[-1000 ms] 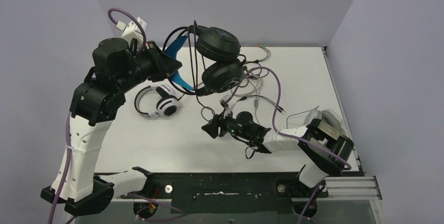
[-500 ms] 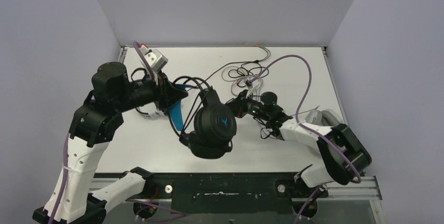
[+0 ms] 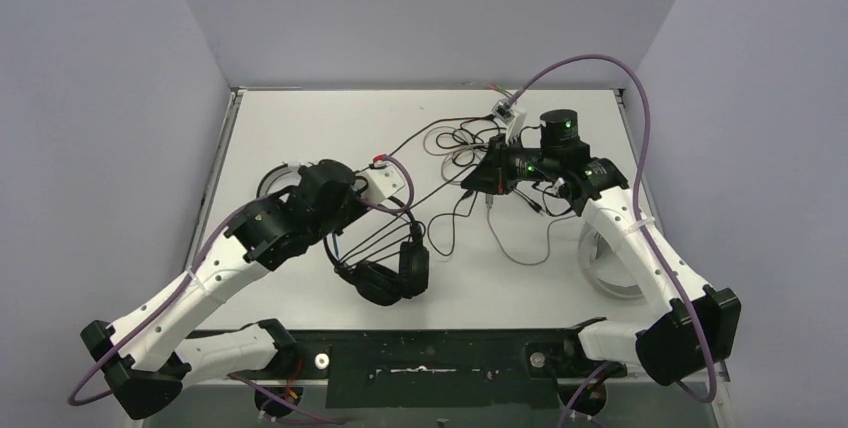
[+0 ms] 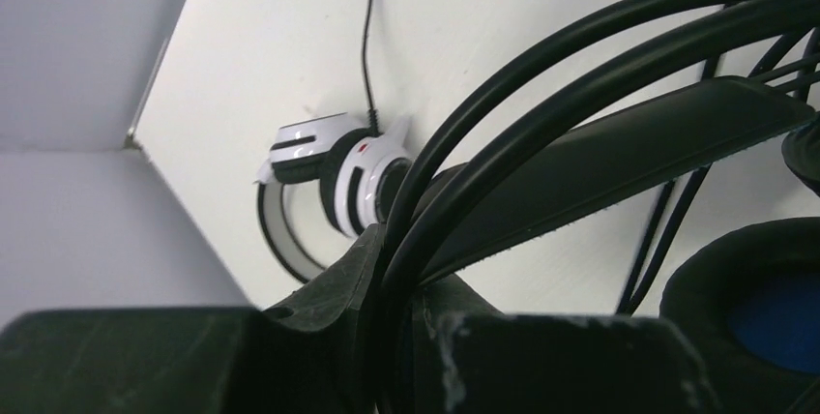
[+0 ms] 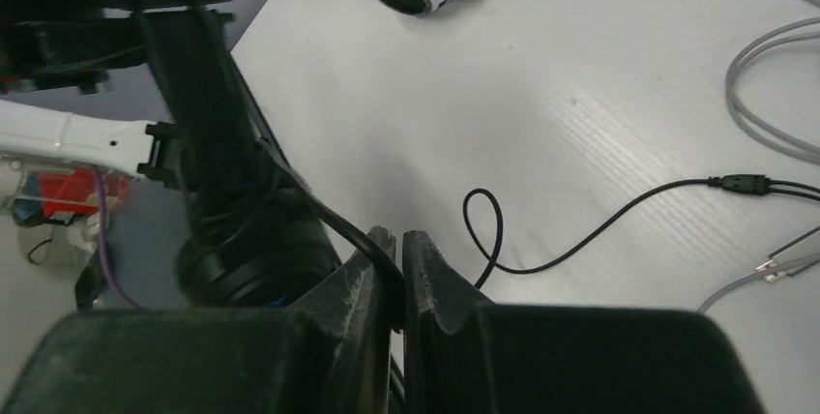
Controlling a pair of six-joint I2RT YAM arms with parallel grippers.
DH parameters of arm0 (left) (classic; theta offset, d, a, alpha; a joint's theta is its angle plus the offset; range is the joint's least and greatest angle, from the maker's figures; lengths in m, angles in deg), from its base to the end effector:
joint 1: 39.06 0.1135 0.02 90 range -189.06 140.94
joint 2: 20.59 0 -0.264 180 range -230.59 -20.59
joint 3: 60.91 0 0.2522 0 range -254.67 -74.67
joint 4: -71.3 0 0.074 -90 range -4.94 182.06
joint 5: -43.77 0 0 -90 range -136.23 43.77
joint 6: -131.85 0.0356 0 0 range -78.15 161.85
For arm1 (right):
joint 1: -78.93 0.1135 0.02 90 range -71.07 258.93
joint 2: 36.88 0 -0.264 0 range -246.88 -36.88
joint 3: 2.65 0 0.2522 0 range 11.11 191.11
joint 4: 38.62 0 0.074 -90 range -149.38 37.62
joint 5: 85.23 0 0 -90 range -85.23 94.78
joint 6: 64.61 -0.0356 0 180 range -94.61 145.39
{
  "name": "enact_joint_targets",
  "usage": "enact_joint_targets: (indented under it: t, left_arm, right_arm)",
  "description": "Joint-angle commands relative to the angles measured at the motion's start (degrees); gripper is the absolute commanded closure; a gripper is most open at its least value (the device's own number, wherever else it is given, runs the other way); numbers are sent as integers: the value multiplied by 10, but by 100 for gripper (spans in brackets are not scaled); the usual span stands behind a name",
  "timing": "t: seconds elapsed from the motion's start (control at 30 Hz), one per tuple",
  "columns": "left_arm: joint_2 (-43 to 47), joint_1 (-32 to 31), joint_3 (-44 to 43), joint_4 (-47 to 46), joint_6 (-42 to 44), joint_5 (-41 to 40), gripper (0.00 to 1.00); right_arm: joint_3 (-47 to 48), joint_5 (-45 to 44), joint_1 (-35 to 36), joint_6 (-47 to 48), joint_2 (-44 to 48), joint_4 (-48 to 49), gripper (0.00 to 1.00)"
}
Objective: Wrap the headphones
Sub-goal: Wrap the headphones cable around the headphones.
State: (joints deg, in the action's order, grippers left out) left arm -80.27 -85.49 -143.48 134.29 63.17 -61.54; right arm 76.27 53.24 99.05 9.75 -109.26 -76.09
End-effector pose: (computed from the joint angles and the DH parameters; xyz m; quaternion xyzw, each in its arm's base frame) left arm 0.1460 -0.1398 0.3697 0.4542 0.7774 0.0270 0.4343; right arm 0.2485 0.1194 0.3437 -0.2332 0.7849 0.4779 0.3181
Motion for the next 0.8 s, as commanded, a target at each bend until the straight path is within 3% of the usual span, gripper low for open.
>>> enact_joint_targets:
  t: [0.0,0.37,0.53,0.77]
  left_arm:
    - [0,-7,8,-60,38,-162,100]
    - [-30,-7,11,-87,21,-253,100]
    - [-71,7,-21,-72,-39,-333,100]
    - [-148,31,-108,-14,-177,-350,100]
  right_arm:
    - [88,27,-12,32,7,-166,100]
    - [135,41,-13,11,37,-217,100]
    - [133,67,7,-45,60,-169,100]
    - [110,24,110,-137,71,-46,100]
